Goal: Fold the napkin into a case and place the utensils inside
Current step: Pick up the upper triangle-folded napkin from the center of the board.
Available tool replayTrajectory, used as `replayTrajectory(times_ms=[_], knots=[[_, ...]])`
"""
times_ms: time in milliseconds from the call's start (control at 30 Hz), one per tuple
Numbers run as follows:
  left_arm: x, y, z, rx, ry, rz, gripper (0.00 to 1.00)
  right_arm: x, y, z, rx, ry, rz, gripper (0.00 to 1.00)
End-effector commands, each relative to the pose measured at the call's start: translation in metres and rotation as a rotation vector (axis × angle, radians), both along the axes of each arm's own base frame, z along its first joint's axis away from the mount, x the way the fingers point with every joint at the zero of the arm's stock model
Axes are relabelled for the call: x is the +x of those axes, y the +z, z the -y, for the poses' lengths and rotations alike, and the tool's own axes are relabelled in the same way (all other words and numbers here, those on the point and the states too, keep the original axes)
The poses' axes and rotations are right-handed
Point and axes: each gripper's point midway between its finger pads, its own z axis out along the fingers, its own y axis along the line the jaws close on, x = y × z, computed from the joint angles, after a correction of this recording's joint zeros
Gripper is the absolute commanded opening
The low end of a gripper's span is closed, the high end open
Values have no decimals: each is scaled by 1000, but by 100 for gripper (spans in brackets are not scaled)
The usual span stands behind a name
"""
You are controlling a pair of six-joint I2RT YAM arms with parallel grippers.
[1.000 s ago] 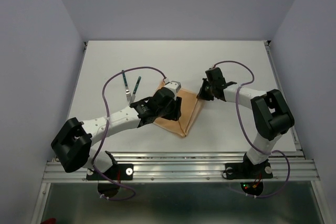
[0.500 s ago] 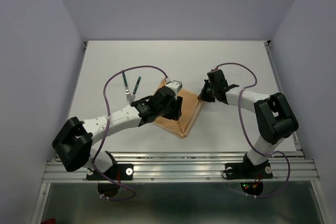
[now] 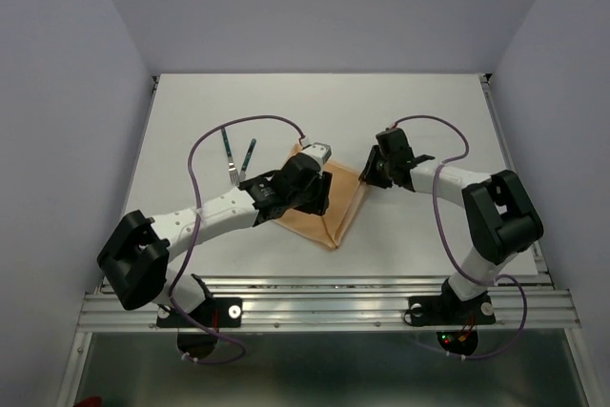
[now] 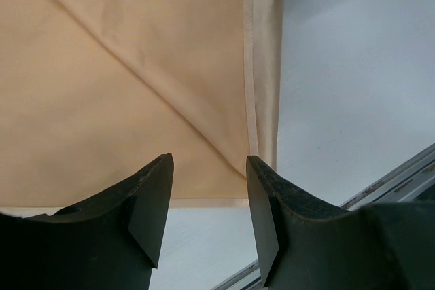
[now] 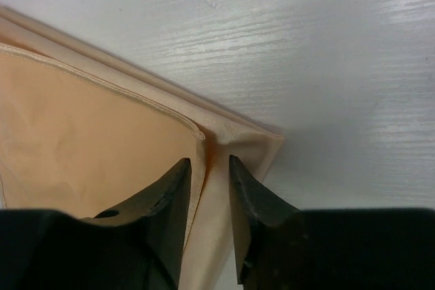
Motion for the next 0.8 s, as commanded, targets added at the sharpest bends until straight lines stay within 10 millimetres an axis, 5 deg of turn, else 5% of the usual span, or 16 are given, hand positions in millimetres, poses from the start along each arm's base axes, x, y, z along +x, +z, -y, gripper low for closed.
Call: replayTrajectory(times_ms=[0, 133, 333, 633, 767], knots=[[8, 10, 4, 12, 22, 19, 59, 13, 38, 5, -13, -41, 107, 40], [0, 4, 11, 18, -7, 5, 57, 8, 48, 10, -12, -66, 126, 55], [-3, -1, 20, -8, -33, -13, 53, -8, 32, 7, 40, -79, 61, 75], [-2, -5, 25, -15, -46, -17, 50, -20, 10, -11, 157, -77, -10, 70], [3, -10, 32, -27, -37, -23, 28, -22, 2, -14, 180, -80, -31, 67]])
